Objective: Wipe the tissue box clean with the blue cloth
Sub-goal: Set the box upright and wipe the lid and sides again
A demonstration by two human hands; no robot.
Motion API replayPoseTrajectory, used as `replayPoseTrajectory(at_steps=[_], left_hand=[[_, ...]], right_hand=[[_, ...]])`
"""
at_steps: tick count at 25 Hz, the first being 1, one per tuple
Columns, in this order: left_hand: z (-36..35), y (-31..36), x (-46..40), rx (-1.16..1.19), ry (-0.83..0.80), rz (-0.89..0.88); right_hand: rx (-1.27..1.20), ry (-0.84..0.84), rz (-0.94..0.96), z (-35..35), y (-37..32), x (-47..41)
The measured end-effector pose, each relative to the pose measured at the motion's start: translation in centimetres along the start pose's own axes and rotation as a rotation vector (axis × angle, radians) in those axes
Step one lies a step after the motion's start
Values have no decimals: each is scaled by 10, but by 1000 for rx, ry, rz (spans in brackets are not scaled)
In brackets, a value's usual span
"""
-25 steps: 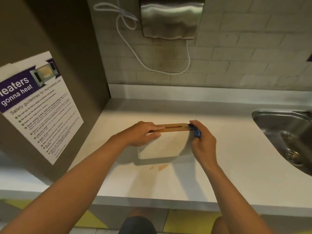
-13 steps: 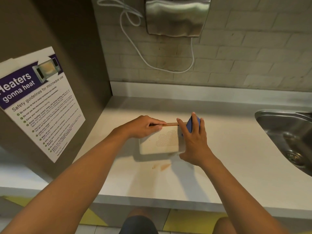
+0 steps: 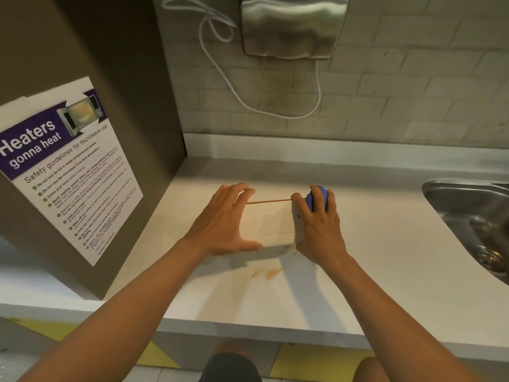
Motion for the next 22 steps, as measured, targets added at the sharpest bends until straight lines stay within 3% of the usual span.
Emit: replayPoseTrajectory(at_steps=[5,9,11,17,22], left_hand=[[-17,-18,18,61,42,122],[-18,-25,17,165,51,128],[-20,-25,17,179,52,127],[-23,-30,12,234,79,170],[-24,-30,14,253,109,183]], right_hand=[[-65,-67,21,0,-3,-8],[-467,-41,-15,6,4,9],[-533,11,-68,2,8,21],[-208,222,35,0,-42,26],[-173,140,55,-20,-82,23]])
Point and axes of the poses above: each hand's wrist, its own x-axis away from the middle knuckle, its own z-axis out of the back of the hand, y = z × x, the point moved 8 cm from there along -x, towards the middle knuckle, and after that the axes turned 12 degrees about y, right-handed, at the moved point
